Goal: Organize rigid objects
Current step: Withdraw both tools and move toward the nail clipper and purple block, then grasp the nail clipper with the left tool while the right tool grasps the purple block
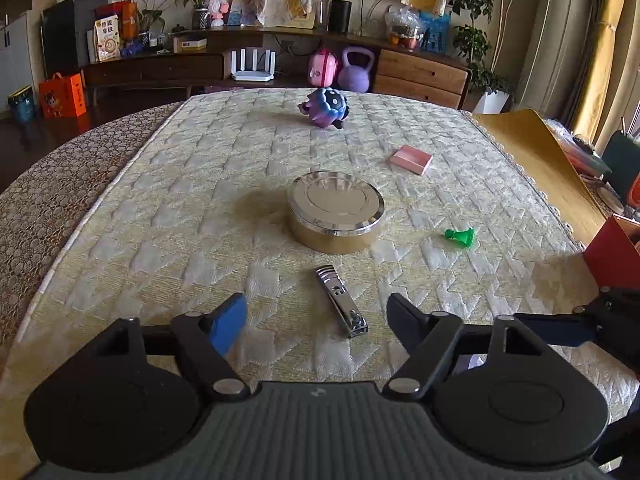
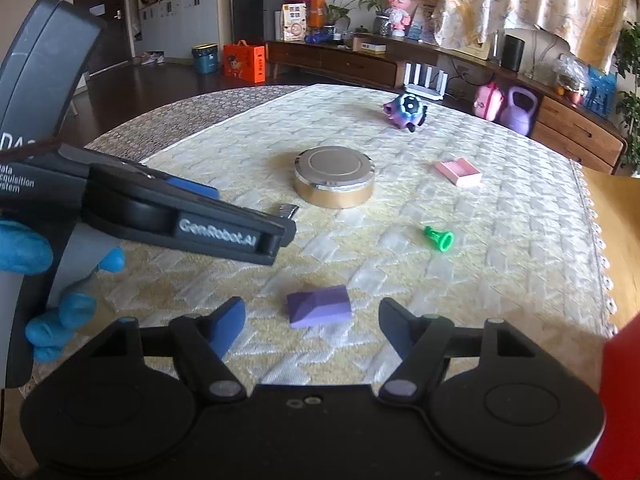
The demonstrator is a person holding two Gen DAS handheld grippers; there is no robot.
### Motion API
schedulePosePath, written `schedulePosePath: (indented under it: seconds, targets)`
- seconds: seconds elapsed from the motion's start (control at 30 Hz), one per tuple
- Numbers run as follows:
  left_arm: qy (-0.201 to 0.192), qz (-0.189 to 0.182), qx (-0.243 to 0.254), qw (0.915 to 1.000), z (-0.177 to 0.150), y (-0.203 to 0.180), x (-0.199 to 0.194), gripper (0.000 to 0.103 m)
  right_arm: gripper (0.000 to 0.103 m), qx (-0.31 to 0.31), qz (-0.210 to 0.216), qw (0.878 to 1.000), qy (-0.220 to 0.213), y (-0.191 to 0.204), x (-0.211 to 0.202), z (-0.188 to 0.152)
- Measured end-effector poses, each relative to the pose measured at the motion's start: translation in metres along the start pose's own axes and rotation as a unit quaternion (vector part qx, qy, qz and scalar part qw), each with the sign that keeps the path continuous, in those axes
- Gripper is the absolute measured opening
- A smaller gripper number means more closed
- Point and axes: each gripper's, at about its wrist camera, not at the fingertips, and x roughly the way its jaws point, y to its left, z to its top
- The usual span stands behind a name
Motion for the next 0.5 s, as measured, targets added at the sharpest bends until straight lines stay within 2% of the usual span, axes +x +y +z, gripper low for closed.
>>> schedulePosePath:
  seconds: [0.07, 0.13, 0.27, 0.37, 0.43, 0.5]
  targets:
    - [0.007, -0.001, 0.003, 1.0, -0.001, -0.002, 0.004, 0.061, 0.067, -0.006, 0.0, 1.0, 0.001, 0.001, 0.004, 0.0]
    - [0.005, 0.002, 0.008, 1.0, -0.003, -0.004, 0.005, 0.058, 0.064, -0.01, 0.001, 1.0, 0.003, 0.002, 0.006, 0.0]
    - [0.0, -0.001, 0.018, 0.9998, -0.003, -0.008, 0.006, 0.042, 0.052, -0.007, 0.0, 1.0, 0.006, 0.0, 0.012, -0.001]
    - [-0.002, -0.006, 0.026, 0.9996, -0.004, -0.013, 0.006, 0.033, 0.048, -0.004, -0.001, 1.0, 0.005, -0.001, 0.013, -0.003]
    - [-0.003, -0.009, 0.031, 0.9995, -0.005, -0.015, 0.006, 0.031, 0.044, -0.003, -0.001, 1.0, 0.003, -0.001, 0.013, -0.003]
    - [-0.004, -0.014, 0.035, 0.9993, -0.005, -0.017, 0.006, 0.017, 0.038, -0.003, -0.004, 1.0, 0.002, -0.001, 0.011, -0.004]
